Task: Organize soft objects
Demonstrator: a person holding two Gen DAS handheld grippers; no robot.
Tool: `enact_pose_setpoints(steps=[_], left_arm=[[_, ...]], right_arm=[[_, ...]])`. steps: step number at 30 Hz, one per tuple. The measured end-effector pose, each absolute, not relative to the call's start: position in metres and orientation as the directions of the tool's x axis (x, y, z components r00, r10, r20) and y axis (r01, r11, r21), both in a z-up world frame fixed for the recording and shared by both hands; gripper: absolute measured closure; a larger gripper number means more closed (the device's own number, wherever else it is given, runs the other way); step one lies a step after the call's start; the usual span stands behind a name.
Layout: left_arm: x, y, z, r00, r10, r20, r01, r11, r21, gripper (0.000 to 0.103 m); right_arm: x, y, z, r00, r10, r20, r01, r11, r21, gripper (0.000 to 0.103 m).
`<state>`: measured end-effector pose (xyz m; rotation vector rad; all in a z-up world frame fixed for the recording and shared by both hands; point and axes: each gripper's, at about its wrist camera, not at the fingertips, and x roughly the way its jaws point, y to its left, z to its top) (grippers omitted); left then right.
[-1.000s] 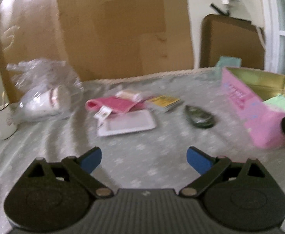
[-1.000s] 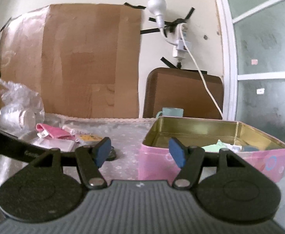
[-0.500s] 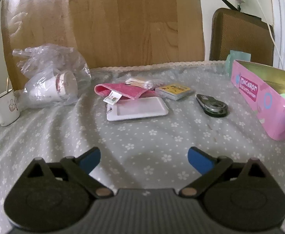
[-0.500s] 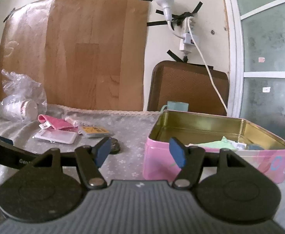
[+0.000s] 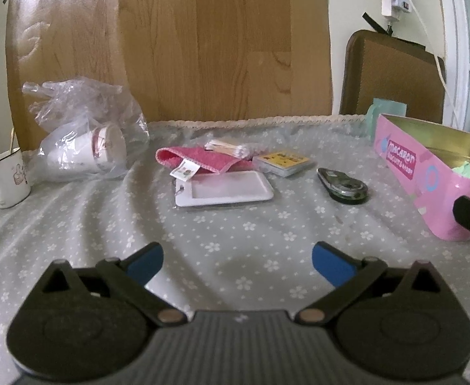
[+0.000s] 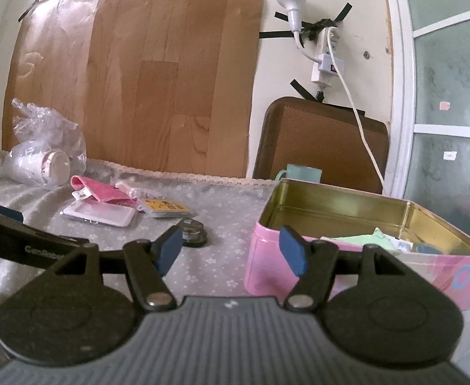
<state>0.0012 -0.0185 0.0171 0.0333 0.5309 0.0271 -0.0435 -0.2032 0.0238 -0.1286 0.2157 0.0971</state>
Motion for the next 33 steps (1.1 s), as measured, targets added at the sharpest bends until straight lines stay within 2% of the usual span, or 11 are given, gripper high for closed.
enact_pose_setpoints(steps=[33], left_arm=[[-0.012, -0.016, 0.021, 0.898, -0.031, -0.439, 0.027, 1.000, -0.015, 0.000]], right_arm=[[-0.037, -0.195, 0.022, 0.963, 0.071, -0.260, -0.121, 0.976, -0.179, 0.031]])
